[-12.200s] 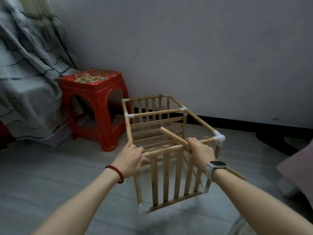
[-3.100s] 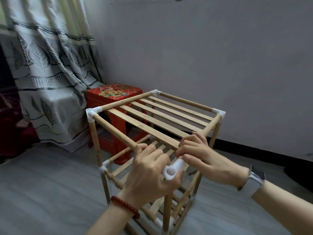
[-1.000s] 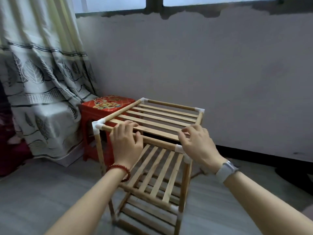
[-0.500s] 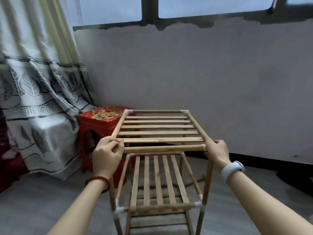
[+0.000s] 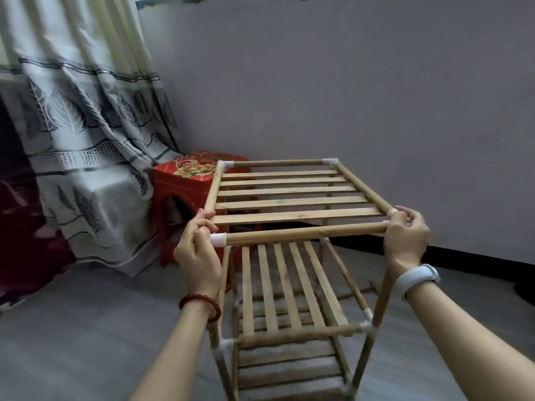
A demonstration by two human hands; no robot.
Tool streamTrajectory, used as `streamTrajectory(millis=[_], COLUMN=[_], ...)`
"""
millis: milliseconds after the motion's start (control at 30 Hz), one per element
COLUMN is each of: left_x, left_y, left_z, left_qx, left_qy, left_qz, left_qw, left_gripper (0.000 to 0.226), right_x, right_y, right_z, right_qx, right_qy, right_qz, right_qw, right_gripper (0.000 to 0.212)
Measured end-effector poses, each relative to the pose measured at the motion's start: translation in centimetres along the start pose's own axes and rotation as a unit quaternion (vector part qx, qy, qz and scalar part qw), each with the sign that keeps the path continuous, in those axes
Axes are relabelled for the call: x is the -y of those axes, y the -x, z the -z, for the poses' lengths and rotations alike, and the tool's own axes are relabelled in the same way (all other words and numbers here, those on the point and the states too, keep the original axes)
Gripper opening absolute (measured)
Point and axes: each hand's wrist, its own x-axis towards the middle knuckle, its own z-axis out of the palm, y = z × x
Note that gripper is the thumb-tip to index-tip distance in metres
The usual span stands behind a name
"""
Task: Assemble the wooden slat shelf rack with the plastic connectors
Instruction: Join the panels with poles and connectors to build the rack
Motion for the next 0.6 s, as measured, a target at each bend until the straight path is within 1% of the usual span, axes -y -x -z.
streamTrajectory(millis=[100,233,300,367,467,533,600], left_x=[0.5,1.1,0.8,0.2,-0.7,-1.7,-3.1], left_y=[0.2,0.1,0.2,0.2,-0.6,-1.4,-1.3], left_z=[-0.3,-0.4,0.0,0.6,1.6,2.0,1.7], left_qx=[-0.017,-0.021,-0.013,-0.011,0.002,0.034,0.075], left_qy=[0.005,-0.021,-0.056,-0.13,-0.295,-0.4,-0.48], left_qz=[0.005,0.003,0.015,0.014,-0.017,-0.042,-0.054], left_qw=[1.0,1.0,0.998,0.991,0.955,0.915,0.872], left_gripper=[0.024,0.024,0.025,0.032,0.028,0.027,0.032], right_x=[-0.2,-0.9,-0.5,0.3,1.4,1.9,2.1], right_y=[0.0,0.1,0.5,0.9,1.6,2.3,3.0], right_z=[-0.3,0.0,0.6,1.4,2.4,2.7,2.9], right_qx=[0.002,0.06,0.108,0.146,0.198,0.238,0.283], right_qy=[-0.004,-0.023,-0.02,-0.007,0.021,0.042,0.084], right_qz=[0.003,-0.001,-0.002,0.009,0.026,0.038,0.051], right_qw=[1.0,0.998,0.994,0.989,0.98,0.97,0.954], right_gripper=[0.027,0.029,0.032,0.035,0.035,0.038,0.043])
